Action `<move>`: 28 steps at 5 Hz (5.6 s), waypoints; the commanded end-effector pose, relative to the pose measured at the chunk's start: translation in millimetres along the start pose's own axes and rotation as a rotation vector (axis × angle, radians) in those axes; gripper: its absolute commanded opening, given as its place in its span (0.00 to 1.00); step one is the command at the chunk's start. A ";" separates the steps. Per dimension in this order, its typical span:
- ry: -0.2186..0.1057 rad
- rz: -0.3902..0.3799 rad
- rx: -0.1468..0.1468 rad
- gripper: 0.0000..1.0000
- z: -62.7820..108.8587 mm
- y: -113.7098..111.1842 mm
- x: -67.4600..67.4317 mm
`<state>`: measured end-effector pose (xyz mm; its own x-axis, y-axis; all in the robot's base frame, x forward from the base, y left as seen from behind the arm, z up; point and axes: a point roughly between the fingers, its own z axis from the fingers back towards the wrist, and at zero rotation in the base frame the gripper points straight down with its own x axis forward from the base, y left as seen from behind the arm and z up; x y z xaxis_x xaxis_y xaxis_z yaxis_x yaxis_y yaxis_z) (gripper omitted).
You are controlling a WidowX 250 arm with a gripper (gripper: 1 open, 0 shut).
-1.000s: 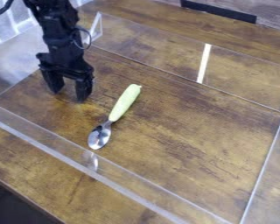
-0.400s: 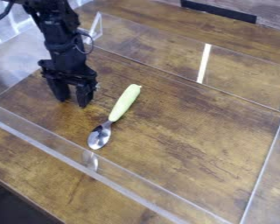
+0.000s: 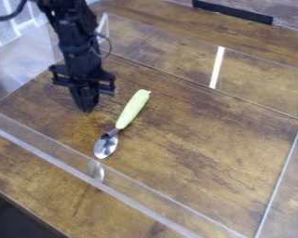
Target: Move the green spoon to the right
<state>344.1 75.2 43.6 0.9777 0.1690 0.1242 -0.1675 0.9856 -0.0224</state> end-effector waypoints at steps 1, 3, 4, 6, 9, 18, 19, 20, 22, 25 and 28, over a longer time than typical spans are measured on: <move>-0.086 0.022 -0.019 0.00 35.0 -23.1 13.6; -0.101 0.025 -0.089 0.00 60.0 -39.0 10.8; -0.091 0.018 -0.117 0.00 68.8 -40.3 10.6; -0.037 -0.060 -0.145 0.00 60.4 -34.0 15.9; 0.040 -0.015 -0.150 0.00 24.5 -52.8 3.4; 0.086 0.184 -0.151 1.00 47.8 -51.2 -4.9; 0.101 0.177 -0.148 1.00 26.3 -57.7 0.0; 0.099 0.265 -0.143 1.00 19.5 -53.7 5.6; 0.103 0.378 -0.119 1.00 10.7 -46.0 9.1; 0.116 0.336 -0.116 0.00 -1.8 -25.1 22.5; 0.110 0.233 -0.159 0.00 12.4 -63.9 -2.2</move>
<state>343.8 15.8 29.2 0.9127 0.3980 -0.0923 -0.4083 0.8967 -0.1708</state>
